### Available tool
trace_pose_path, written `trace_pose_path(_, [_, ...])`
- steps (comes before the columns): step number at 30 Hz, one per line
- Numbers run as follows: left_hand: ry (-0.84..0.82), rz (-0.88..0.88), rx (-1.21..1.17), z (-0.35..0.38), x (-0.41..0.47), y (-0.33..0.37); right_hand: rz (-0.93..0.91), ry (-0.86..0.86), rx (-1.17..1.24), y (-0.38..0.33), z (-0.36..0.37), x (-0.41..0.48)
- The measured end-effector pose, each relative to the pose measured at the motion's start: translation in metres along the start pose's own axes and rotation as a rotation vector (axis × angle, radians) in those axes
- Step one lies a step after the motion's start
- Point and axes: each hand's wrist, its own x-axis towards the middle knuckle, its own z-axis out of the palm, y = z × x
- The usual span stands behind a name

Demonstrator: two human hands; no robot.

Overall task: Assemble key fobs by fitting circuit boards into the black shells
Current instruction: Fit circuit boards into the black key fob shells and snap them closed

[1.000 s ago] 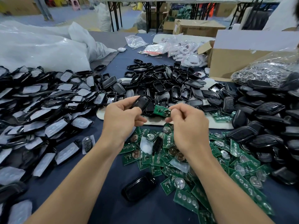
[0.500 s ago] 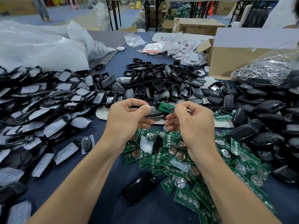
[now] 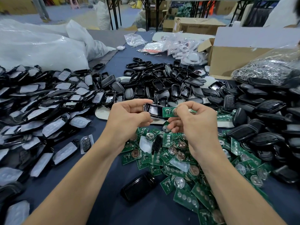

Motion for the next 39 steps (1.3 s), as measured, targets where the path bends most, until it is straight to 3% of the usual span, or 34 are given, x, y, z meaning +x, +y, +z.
trace_pose_path(24, [-0.038, -0.009, -0.028, 0.007, -0.002, -0.003, 0.009, -0.043, 0.067, 0.005, 0.001, 0.001])
trace_pose_path(39, [-0.040, -0.010, -0.019, 0.005, -0.005, 0.001, -0.113, 0.064, -0.217, 0.011, 0.008, -0.004])
